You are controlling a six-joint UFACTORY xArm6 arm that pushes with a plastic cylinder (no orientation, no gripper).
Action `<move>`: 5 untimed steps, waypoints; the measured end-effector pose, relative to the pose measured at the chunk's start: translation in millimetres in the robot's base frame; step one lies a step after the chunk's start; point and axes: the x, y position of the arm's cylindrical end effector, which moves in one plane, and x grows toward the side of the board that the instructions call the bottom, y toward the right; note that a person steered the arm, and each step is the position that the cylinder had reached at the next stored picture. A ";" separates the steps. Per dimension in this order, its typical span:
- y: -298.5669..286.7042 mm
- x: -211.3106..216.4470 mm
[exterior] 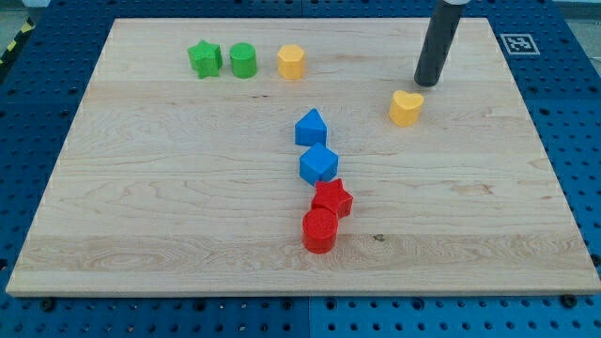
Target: Move your arm diagonally bottom right to the yellow heart
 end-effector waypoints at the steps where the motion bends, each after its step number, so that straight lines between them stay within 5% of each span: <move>1: 0.2 0.0; 3: 10.6 10.8; 5: 37.3 101.2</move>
